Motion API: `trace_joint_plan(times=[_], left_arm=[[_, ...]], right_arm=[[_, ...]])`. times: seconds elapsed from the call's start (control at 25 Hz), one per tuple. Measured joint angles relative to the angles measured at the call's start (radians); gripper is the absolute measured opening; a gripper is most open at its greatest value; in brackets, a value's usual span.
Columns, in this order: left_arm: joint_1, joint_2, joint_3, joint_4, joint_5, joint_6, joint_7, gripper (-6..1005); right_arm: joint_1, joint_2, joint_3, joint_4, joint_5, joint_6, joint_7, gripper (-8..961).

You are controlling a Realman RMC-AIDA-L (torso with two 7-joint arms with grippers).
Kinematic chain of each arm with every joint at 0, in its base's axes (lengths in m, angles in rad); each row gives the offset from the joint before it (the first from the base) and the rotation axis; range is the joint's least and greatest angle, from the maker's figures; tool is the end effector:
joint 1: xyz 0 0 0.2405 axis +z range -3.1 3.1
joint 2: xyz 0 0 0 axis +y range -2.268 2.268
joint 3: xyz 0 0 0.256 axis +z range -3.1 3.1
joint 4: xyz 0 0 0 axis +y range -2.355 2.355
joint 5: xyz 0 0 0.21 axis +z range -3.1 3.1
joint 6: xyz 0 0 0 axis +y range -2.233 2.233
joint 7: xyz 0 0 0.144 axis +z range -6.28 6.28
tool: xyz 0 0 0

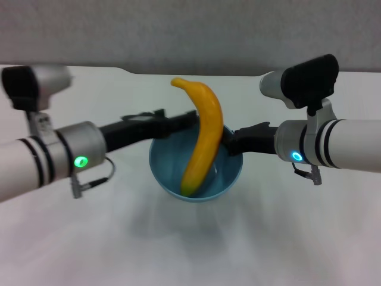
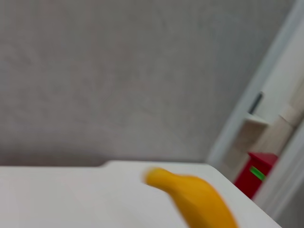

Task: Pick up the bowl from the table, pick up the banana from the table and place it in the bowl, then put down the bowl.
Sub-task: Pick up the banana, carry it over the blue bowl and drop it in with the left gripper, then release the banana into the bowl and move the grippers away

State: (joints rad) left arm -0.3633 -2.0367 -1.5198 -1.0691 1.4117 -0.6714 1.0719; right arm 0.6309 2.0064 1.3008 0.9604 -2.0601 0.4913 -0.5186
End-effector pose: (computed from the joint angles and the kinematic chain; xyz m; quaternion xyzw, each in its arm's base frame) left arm -0.1885 0.3765 -0.0308 -0.8334 -0.4016 -0.2876 0.2478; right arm 0.1677 0.4104 -0.0748 -0.8857 0.3383 0.0939 0.3038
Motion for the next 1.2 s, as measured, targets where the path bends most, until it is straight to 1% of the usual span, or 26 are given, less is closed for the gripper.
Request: trace_joint_plan(times=[0.08, 0.24, 0.32, 0.36, 0.52, 0.68, 0.8, 1.0, 1.12, 1.2], left_arm=[[0.024, 0.002, -0.042, -0.012, 0.005, -0.006, 0.006, 908], [0.072, 0.004, -0.116, -0.035, 0.052, -0.008, 0.032, 908], [0.089, 0.002, -0.137, -0.043, 0.108, 0.002, 0.035, 908], [0.096, 0.001, -0.145, -0.045, 0.139, 0.010, 0.036, 908], [0.115, -0.001, -0.152, -0.034, 0.234, 0.045, 0.029, 908], [0.132, -0.002, -0.146, -0.026, 0.261, 0.073, 0.027, 908], [0.138, -0.002, -0.144, -0.025, 0.263, 0.084, 0.027, 908], [0.141, -0.002, -0.144, -0.024, 0.263, 0.091, 0.026, 908], [0.143, -0.002, -0.148, -0.019, 0.262, 0.093, 0.026, 908], [0.144, -0.002, -0.153, -0.015, 0.258, 0.094, 0.026, 908]], right_arm=[[-0.004, 0.000, 0.009, -0.007, 0.000, 0.002, 0.000, 38], [0.010, -0.001, 0.057, -0.038, 0.005, 0.049, 0.000, 38], [0.059, -0.002, 0.098, -0.093, 0.007, 0.099, 0.002, 38], [0.059, -0.002, 0.098, -0.093, 0.007, 0.099, 0.002, 38], [0.163, -0.002, 0.146, -0.215, 0.034, 0.157, 0.005, 38], [0.269, -0.001, 0.153, -0.357, 0.063, 0.185, 0.005, 38], [0.323, 0.001, 0.154, -0.448, 0.079, 0.201, 0.006, 38], [0.331, 0.001, 0.155, -0.484, 0.090, 0.213, 0.004, 38], [0.315, 0.002, 0.145, -0.491, 0.090, 0.214, 0.001, 38], [0.291, 0.004, 0.130, -0.492, 0.089, 0.209, -0.001, 38]])
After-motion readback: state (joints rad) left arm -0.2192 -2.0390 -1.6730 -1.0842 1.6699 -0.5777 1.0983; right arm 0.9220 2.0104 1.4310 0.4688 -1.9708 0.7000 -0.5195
